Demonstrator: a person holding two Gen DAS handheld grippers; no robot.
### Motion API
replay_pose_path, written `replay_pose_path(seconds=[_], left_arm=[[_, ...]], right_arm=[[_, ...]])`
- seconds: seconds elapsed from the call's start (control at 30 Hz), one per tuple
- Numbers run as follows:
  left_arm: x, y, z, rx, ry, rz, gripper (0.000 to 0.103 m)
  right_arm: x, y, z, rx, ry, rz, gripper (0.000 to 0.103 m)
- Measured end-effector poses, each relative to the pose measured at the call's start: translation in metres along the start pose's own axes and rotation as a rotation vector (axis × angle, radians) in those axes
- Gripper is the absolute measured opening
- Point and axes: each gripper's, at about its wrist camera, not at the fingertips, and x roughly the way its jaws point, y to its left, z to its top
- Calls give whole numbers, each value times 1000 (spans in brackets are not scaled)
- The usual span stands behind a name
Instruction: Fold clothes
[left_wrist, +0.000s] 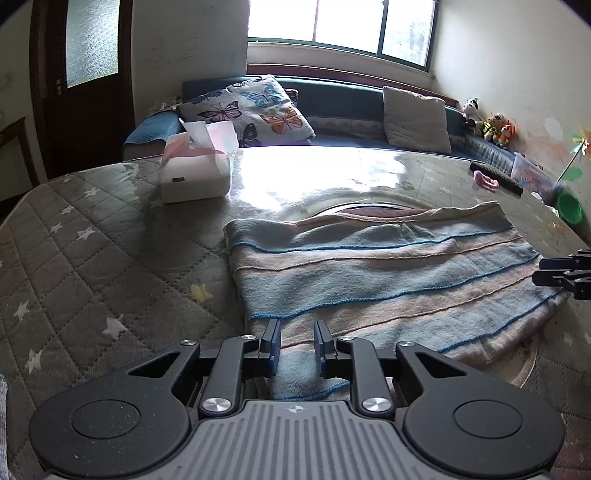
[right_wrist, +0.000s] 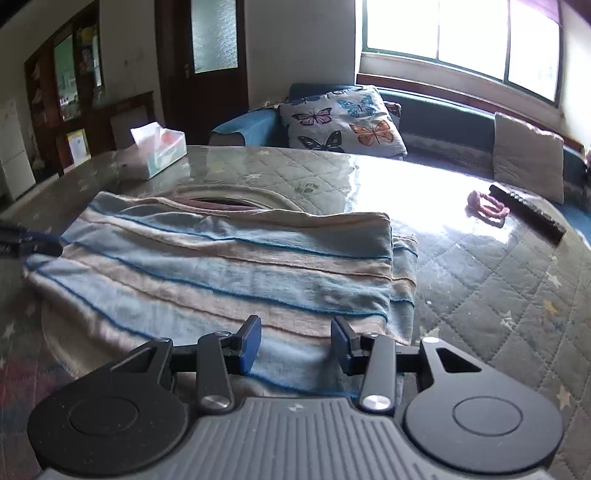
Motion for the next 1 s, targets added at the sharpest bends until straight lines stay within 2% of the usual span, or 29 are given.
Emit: replay_pose_path(seconds=[0.17,0.33,0.53,0.63,0.8,0.83,0.9,1.0], left_arm=[[-1,4,-4,-20,7,5,21],[-1,4,-3,-37,6,11,21],[-2,5,-2,-45,10,13,21],[-3,6,-2,-50,14,13,21],[-7,8,-4,-70,20,11,21],[-9,9,-4,-76,22,13,23],[-12,11,-6,-99,32,25,33],[-18,14,-10,-136,40,26,33]], right_arm=[[6,-13,-2,61,12,-8,42],[10,-12,16,62,-17,-15,42],[41,-20,46,112,-41,4,42],[55,-22,58,103,-59,-10,42],[83,-34,67,130,-29,-53,42],[88,-37,67,141,-22,-58,41],[96,-41,67,158,-11,-68,41],[89,-33,68,128,-25,-78,41]])
